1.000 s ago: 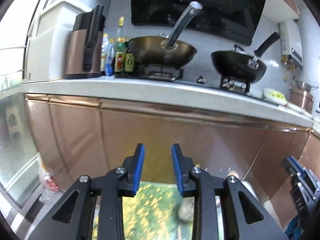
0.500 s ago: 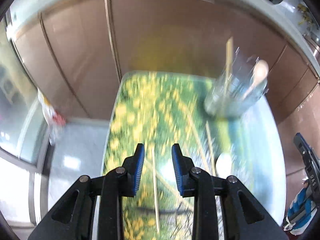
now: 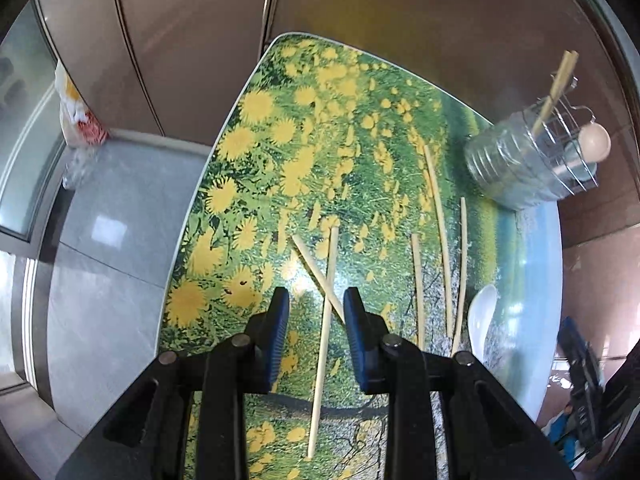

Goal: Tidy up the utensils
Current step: 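Grasp the white spoon with the right tool while the left tool grasps a wooden chopstick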

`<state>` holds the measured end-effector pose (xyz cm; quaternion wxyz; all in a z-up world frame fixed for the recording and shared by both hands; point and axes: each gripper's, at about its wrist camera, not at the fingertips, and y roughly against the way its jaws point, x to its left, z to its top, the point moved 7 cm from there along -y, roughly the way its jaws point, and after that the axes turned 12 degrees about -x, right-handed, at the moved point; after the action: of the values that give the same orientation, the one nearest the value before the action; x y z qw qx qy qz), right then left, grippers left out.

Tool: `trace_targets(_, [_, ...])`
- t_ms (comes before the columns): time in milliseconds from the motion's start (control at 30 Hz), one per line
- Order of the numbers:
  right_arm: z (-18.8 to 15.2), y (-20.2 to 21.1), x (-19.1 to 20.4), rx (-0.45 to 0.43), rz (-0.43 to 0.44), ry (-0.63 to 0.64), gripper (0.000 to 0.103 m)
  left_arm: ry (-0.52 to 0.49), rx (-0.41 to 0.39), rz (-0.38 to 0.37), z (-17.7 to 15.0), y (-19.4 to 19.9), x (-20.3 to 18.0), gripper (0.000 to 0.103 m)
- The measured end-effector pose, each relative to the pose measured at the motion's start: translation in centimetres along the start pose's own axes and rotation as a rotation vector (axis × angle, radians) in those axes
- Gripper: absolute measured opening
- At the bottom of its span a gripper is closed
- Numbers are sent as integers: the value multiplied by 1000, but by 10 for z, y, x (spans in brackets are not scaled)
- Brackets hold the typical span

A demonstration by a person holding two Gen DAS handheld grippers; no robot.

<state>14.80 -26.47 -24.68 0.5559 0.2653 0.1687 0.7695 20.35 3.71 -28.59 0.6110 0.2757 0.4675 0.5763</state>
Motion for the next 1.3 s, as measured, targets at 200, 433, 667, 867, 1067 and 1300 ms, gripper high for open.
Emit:
trace_targets(200, [-12,-26,9,98,121,-5,23,69,42,9,7,-23,8,27])
trace_targets(433, [-19,-50,13,177,191,25,23,106,67,25,15,-43,9,26])
trace_targets(667, [-20,-69,19,219,248,50,23,133,74,29,16,-49,10,24])
trace_targets(867, [-24,-87,25,285,324,45,23,164,90,26,17,-52,10,14])
trace_targets(1067, [-28,-108,28,344,386,20,28,184,96,32,19,-54,9,10])
trace_targets(1300, [-27,-119,36,377,456,40,22,210,79,38,23,-56,9,4])
